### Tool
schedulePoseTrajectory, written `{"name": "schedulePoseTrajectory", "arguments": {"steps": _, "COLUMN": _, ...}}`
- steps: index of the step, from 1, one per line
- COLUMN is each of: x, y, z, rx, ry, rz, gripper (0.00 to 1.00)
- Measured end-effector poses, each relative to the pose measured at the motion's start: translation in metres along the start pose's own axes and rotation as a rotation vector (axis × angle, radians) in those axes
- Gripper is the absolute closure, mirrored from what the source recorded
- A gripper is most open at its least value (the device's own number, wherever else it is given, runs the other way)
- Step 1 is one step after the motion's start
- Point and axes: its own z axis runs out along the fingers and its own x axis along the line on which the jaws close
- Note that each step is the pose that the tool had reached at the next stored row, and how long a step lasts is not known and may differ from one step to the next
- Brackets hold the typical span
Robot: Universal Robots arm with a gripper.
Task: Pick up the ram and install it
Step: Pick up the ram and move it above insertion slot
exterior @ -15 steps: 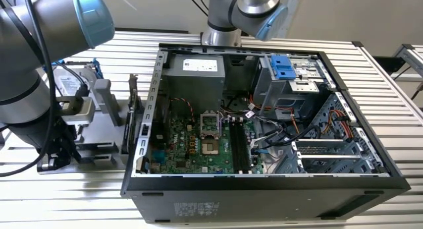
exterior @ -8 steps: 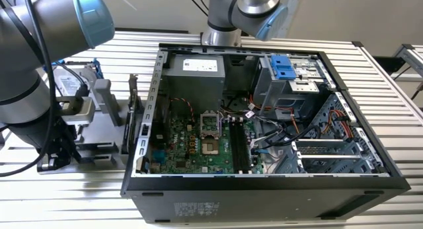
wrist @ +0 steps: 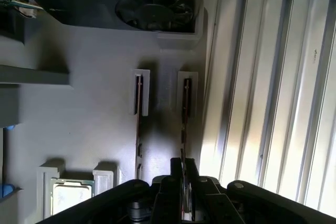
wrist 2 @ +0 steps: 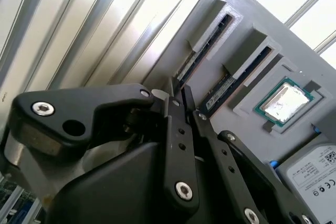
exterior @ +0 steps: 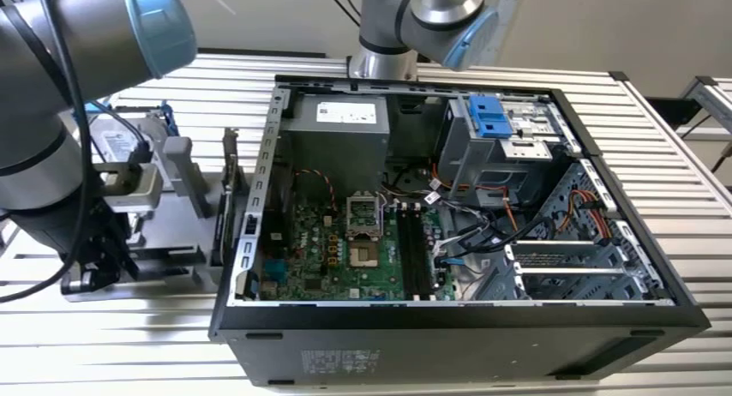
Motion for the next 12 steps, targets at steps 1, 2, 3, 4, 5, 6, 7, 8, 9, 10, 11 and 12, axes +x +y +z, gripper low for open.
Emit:
{"name": "schedulePoseTrajectory", "arguments": {"steps": 1, "x": 0.0000, "y": 0.0000, "z": -0.0013, "rx": 0.0000, "ry": 0.0001, "rz": 0.000, "gripper": 1.00}}
{"name": "schedulePoseTrajectory", "arguments": {"steps": 2, "x": 0.0000, "y": 0.0000, "z": -0.0029, "rx": 0.0000, "ry": 0.0001, "rz": 0.000, "gripper": 1.00}}
{"name": "schedulePoseTrajectory", "arguments": {"steps": 3, "x": 0.0000, "y": 0.0000, "z": -0.0045, "rx": 0.0001, "ry": 0.0000, "rz": 0.000, "gripper": 1.00}}
{"name": "schedulePoseTrajectory", "arguments": {"steps": 4, "x": 0.0000, "y": -0.0001, "z": -0.0062, "rx": 0.0000, "ry": 0.0000, "rz": 0.000, "gripper": 1.00}}
{"name": "schedulePoseTrajectory", "arguments": {"steps": 5, "x": 0.0001, "y": -0.0002, "z": -0.0076, "rx": -0.0001, "ry": 0.0001, "rz": 0.000, "gripper": 1.00}}
{"name": "schedulePoseTrajectory", "arguments": {"steps": 6, "x": 0.0000, "y": -0.0003, "z": -0.0091, "rx": 0.0000, "ry": 0.0002, "rz": 0.000, "gripper": 1.00}}
{"name": "schedulePoseTrajectory", "arguments": {"steps": 7, "x": 0.0001, "y": -0.0004, "z": -0.0105, "rx": 0.0000, "ry": 0.0002, "rz": 0.000, "gripper": 1.00}}
{"name": "schedulePoseTrajectory", "arguments": {"steps": 8, "x": 0.0001, "y": -0.0006, "z": -0.0119, "rx": 0.0001, "ry": 0.0001, "rz": 0.000, "gripper": 1.00}}
{"name": "schedulePoseTrajectory", "arguments": {"steps": 9, "x": 0.0001, "y": -0.0006, "z": -0.0132, "rx": 0.0000, "ry": 0.0002, "rz": 0.000, "gripper": 1.00}}
{"name": "schedulePoseTrajectory", "arguments": {"steps": 10, "x": 0.0001, "y": -0.0007, "z": -0.0145, "rx": 0.0000, "ry": 0.0002, "rz": 0.000, "gripper": 1.00}}
{"name": "schedulePoseTrajectory", "arguments": {"steps": 11, "x": 0.0001, "y": -0.0008, "z": -0.0157, "rx": 0.0000, "ry": 0.0002, "rz": 0.000, "gripper": 1.00}}
{"name": "schedulePoseTrajectory", "arguments": {"steps": 12, "x": 0.0002, "y": -0.0009, "z": -0.0168, "rx": 0.0000, "ry": 0.0002, "rz": 0.000, "gripper": 1.00}}
